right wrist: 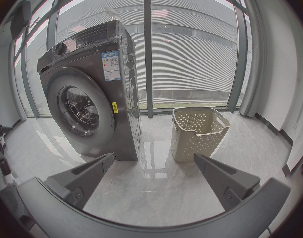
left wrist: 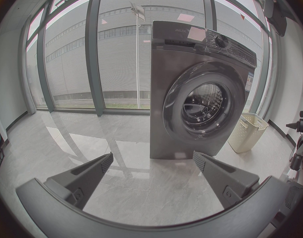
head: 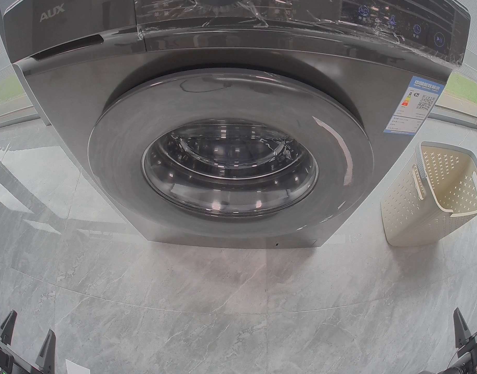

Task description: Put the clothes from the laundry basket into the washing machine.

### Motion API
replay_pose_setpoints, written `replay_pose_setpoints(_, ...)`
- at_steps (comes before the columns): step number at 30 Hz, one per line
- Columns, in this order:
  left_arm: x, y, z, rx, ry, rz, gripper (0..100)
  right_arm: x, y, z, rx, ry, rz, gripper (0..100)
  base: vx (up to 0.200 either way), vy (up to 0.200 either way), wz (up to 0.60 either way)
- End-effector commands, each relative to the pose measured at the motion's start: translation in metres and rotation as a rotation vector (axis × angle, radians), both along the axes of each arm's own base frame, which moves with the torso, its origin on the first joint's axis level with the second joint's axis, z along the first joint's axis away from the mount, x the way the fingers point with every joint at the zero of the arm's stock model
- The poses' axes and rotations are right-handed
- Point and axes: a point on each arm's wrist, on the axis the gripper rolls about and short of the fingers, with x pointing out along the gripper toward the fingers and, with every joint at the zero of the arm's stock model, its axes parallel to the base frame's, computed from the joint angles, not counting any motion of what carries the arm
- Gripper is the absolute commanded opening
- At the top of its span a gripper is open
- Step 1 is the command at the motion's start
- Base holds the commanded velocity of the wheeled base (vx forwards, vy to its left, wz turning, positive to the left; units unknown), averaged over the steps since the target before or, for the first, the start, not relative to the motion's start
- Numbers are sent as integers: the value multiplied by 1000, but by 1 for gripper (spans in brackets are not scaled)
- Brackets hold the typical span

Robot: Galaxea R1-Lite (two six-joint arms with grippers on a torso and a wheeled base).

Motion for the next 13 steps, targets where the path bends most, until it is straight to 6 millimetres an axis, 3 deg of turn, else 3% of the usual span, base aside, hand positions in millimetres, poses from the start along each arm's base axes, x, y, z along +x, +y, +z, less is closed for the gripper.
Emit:
replay_pose_setpoints(1,0,0,-5,1,0,1,100,1,0,-4,-28,14,14,100,0,0,0)
replay_pose_setpoints(13,0,0,-5,-1,0,1,100,1,0,-5,-19,15,24,100,0,0,0)
